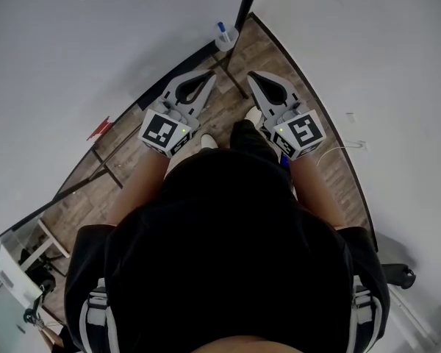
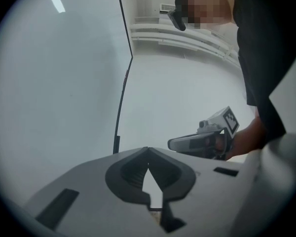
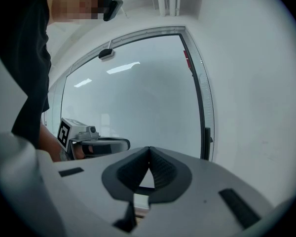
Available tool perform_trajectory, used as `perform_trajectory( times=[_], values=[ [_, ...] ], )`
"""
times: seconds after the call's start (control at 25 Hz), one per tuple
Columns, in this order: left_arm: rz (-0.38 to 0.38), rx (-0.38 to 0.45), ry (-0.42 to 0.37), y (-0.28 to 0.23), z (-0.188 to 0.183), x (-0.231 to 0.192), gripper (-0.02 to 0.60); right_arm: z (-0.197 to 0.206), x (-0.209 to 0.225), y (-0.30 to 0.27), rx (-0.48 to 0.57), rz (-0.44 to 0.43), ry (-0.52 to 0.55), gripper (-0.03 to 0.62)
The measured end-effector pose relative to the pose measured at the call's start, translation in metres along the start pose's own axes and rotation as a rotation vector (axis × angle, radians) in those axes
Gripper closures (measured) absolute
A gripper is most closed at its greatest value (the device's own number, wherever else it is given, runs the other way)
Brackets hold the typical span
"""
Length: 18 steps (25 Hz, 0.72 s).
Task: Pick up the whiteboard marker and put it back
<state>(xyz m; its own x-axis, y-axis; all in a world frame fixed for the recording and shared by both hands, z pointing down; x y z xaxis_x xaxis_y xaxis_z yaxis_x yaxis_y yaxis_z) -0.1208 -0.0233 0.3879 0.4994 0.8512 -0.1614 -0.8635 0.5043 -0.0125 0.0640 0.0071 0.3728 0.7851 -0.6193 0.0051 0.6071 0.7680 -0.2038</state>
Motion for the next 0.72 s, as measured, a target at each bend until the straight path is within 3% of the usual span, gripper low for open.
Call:
perform_trajectory(
  times=[0.32,0.48,0.72],
  values=[
    [-0.029,0.024,-0.004,0.001,-0.004,-0.001,0.577,-0.002,0.007,-0.007,-0.007,-0.027,0.029,0.595],
    [-0.043,0.039,-0.044,-0.004,-0.002,-0.006,0.578,0.003,0.019,-0.018,-0.024,-0.040,0.029,0.595],
    [-0.077,0.050,0.003,-0.023,-0.002,-0.021,0.578,0.009,0.048,-0.037,-0.043,-0.071,0.031,0.595]
  ],
)
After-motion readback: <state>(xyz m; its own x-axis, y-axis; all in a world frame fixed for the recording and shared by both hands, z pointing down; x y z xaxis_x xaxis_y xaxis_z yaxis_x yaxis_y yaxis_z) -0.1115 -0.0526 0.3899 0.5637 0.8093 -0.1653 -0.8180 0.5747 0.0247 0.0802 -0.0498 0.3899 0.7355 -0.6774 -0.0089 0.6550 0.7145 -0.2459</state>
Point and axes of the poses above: the fingertips, and each gripper's own axes: y backward along the fingers, x to its right, z out of its underside, the point moved 8 cm from there along y, backward along the fingers, and after that the axes turned 3 degrees about y, right-handed, at the moved point
